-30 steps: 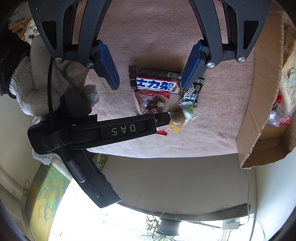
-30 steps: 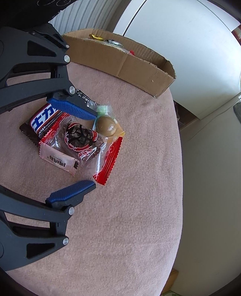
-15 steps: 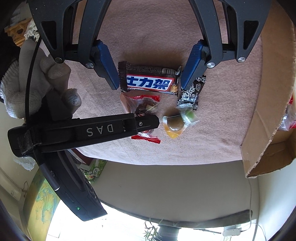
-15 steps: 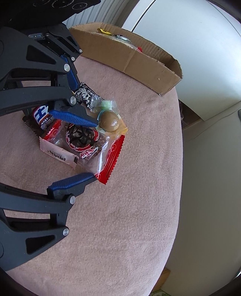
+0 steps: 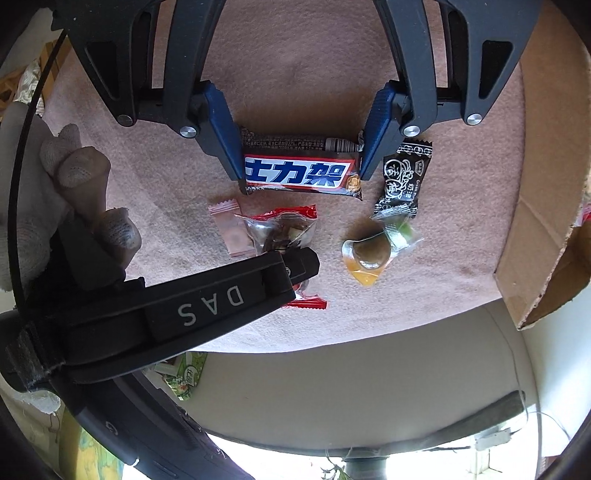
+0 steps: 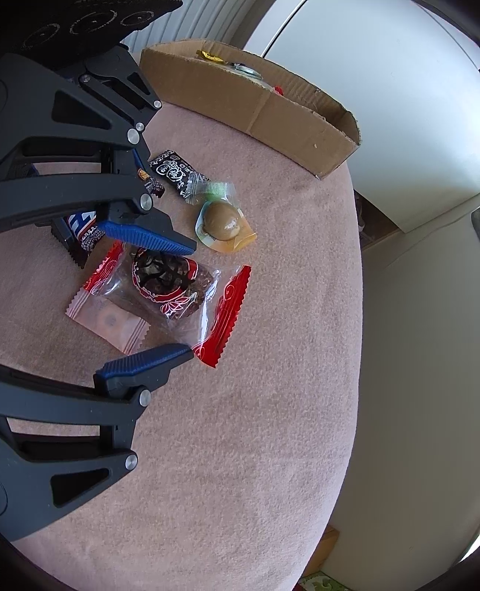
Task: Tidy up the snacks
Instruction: 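Grasp the blue-and-white chocolate bar with the left tool while the right tool grasps the red-striped packet, then carry the chocolate bar in the left tool over the box while the right tool carries the packet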
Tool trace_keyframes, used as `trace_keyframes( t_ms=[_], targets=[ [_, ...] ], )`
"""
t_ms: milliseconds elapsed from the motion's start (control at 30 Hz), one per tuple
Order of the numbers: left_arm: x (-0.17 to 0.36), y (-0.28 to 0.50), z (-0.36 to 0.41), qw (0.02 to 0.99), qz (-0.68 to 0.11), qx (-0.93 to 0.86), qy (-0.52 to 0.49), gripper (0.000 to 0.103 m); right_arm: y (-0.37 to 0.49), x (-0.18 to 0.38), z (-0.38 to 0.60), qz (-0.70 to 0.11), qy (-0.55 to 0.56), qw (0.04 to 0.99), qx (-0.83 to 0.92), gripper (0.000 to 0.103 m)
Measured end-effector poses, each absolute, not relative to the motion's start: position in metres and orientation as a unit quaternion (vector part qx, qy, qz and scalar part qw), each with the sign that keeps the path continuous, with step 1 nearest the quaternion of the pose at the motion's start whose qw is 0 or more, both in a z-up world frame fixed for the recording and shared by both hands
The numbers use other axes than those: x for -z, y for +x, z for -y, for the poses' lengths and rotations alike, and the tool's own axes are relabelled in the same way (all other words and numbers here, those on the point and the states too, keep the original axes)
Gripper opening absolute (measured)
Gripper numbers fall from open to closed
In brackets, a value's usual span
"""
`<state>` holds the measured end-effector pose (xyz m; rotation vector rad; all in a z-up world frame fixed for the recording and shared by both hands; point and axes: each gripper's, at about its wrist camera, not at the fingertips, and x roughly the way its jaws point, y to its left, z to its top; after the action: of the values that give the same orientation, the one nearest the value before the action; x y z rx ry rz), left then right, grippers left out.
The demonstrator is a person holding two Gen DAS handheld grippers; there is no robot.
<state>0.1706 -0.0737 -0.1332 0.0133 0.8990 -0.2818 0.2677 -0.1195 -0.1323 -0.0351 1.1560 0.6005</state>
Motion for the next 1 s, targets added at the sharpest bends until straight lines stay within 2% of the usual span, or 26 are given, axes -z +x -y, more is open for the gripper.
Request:
trace_keyframes(
  t_ms=[67,167,567,1000],
  targets=[
    [0.131,0.167,0.073,0.891,-0.432,0.139,0.002,0.058,0.267,0.131,0.120,-0.537,-0.012,0.795,-0.282,0.044],
    [0.131,0.167,0.072,0.891,-0.432,0.143,-0.004,0.057,0.265,0.130,0.120,-0.534,-0.011,0.797,-0.284,0.043],
    [0.121,0.139,0.038,0.894,-0.418,0.152,-0.049,0.056,0.257,0.113,0.127,-0.510,-0.001,0.808,-0.295,0.042],
    [0.066,0.093,0.003,0.918,-0.367,0.136,-0.069,0.056,0.233,0.078,0.129,-0.474,-0.003,0.825,-0.307,0.042]
  ],
)
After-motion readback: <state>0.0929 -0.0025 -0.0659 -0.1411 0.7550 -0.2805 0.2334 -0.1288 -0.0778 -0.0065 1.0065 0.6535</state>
